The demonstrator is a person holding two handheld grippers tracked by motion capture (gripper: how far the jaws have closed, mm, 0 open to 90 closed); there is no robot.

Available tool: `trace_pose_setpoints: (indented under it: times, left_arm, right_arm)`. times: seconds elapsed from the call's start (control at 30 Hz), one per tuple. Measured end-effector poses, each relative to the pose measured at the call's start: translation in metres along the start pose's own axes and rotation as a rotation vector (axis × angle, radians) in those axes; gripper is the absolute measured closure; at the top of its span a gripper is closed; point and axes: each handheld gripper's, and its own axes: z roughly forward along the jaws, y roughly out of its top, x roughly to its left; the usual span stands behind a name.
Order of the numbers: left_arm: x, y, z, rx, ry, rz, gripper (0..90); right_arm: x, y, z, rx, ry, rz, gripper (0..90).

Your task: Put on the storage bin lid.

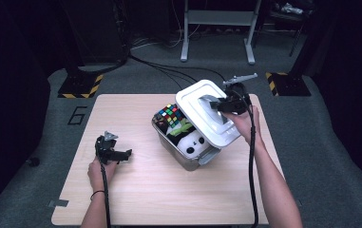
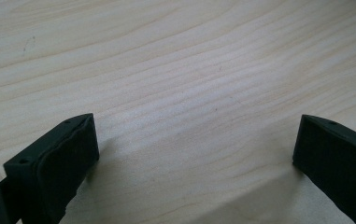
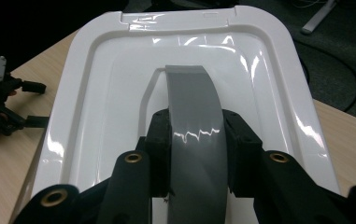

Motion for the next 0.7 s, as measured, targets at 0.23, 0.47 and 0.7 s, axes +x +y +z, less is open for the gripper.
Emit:
trace_pose_setpoints:
  times: [0.23, 0.47, 0.7]
  left_arm:
    - [0.0, 0.0, 0.0, 0.0, 0.0, 0.0, 0.1]
    - [0.0, 0.0, 0.0, 0.0, 0.0, 0.0, 0.1]
    - [0.0, 0.0, 0.0, 0.0, 0.0, 0.0, 0.1]
  right_arm:
    - [0.021, 0.007, 0.015, -0.002, 0.038, -0.015, 66.9]
    - [0.037, 0.007, 0.035, 0.022, 0.051, -0.011, 66.9]
    - [0.052, 0.0, 0.054, 0.036, 0.042, 0.005, 66.8]
